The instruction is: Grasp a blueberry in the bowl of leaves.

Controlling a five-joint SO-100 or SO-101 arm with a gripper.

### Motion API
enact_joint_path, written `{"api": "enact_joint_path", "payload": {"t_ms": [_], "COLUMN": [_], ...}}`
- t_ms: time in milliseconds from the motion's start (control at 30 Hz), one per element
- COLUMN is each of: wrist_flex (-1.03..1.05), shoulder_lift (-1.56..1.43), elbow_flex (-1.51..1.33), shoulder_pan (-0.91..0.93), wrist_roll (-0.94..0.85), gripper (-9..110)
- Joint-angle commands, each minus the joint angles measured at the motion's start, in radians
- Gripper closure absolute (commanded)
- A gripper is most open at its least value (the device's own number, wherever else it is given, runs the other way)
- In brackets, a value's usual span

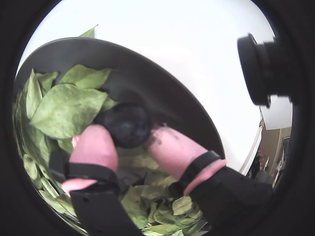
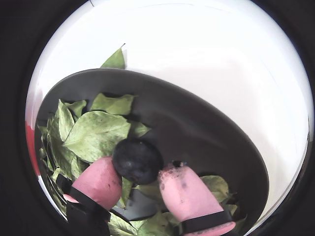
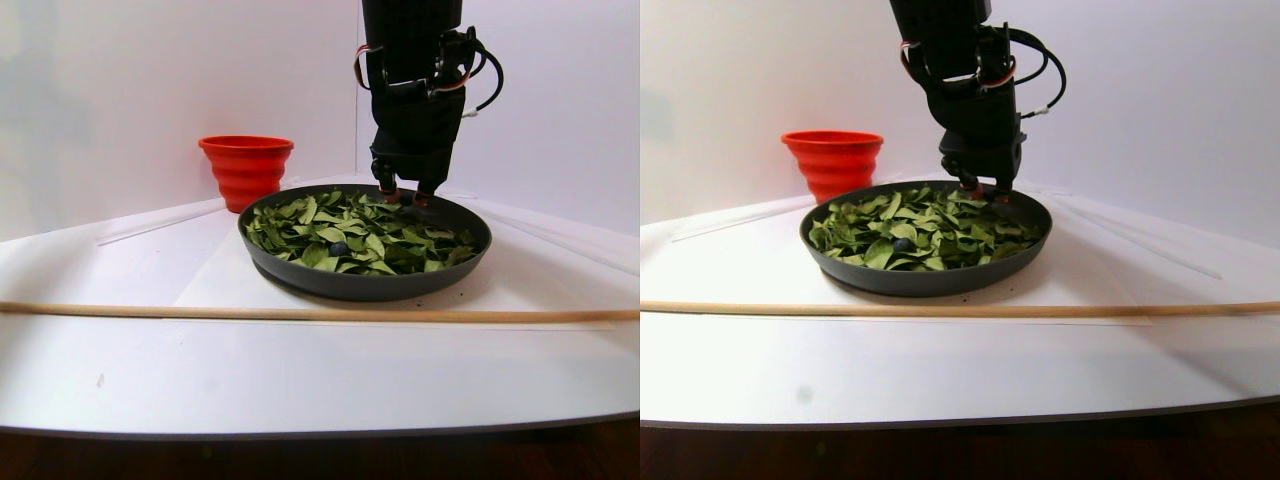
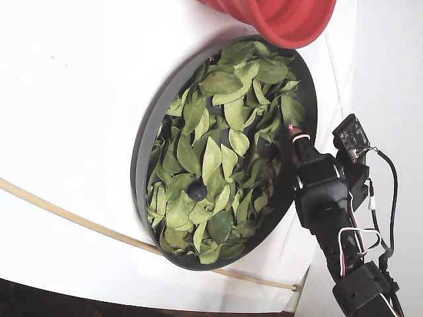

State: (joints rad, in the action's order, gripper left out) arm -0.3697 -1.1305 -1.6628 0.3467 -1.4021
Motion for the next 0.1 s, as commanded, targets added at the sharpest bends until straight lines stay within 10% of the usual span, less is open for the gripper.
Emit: {"api": "enact_joint_path", "payload": {"t_ms": [0, 67], "wrist_flex": [0.006, 0.012], "shoulder_lift": [-0.144, -0.152], "elbow_flex": [0.005, -0.002], "shoulder_pan": [-0.005, -0.008], "wrist_roll": [-0.003, -0.003], "gripper": [88, 88]}}
